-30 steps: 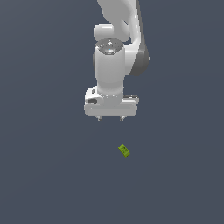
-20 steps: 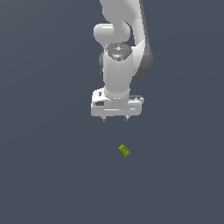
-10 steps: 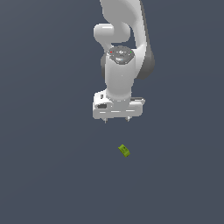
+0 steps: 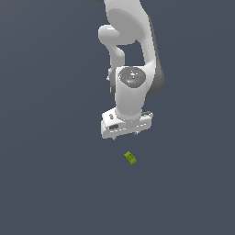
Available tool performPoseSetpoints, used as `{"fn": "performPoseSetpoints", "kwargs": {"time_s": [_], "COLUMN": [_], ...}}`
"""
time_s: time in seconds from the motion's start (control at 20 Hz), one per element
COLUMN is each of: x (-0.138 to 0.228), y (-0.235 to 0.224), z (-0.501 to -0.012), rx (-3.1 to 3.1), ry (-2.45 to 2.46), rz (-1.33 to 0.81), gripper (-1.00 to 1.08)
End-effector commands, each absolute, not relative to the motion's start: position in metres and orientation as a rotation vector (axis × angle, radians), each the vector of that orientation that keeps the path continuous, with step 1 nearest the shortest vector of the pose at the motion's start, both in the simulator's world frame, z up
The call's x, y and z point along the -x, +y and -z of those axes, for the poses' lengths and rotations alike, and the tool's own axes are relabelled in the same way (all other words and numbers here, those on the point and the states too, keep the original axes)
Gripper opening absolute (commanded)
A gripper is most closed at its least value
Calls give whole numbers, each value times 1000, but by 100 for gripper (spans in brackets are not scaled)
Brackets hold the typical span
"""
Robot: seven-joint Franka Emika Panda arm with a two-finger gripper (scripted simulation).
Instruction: Pick up the object and move it to a goal position.
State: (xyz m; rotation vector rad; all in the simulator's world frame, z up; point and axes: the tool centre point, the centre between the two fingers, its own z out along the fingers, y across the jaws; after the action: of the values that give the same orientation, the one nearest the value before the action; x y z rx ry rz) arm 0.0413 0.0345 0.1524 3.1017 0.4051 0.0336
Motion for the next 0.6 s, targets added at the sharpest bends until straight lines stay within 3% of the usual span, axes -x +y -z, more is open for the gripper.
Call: {"fn": "performPoseSetpoints", "kwargs": {"time_s": [0.0,0.55], "x": [-51,-82], "y": [40,59], "z": [-138,-79], "rx": [-3086,-3005], "ry": [509,900], "rz": [-26,-4], "gripper": [100,100]}}
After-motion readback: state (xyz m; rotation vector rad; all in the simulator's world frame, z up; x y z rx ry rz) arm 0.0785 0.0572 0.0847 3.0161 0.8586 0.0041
